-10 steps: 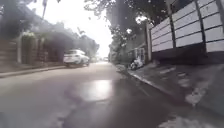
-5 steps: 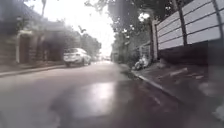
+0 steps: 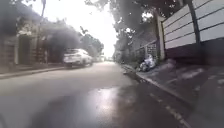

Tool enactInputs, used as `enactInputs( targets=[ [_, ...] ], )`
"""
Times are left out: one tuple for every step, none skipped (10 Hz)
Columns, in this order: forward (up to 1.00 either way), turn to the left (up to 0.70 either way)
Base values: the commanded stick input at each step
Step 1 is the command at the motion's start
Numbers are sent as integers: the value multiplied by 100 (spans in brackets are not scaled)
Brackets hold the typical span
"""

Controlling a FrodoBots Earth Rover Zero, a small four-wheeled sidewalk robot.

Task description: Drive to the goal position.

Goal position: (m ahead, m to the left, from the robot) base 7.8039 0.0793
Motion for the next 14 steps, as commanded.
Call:
enactInputs(
  targets=[
    [100,0],
    [100,0],
    [100,0],
    [100,0],
    [100,0],
    [100,0],
    [100,0],
    [100,0],
    [100,0],
    [100,0],
    [100,0],
    [100,-13],
    [100,-29],
    [100,-33]
  ],
)
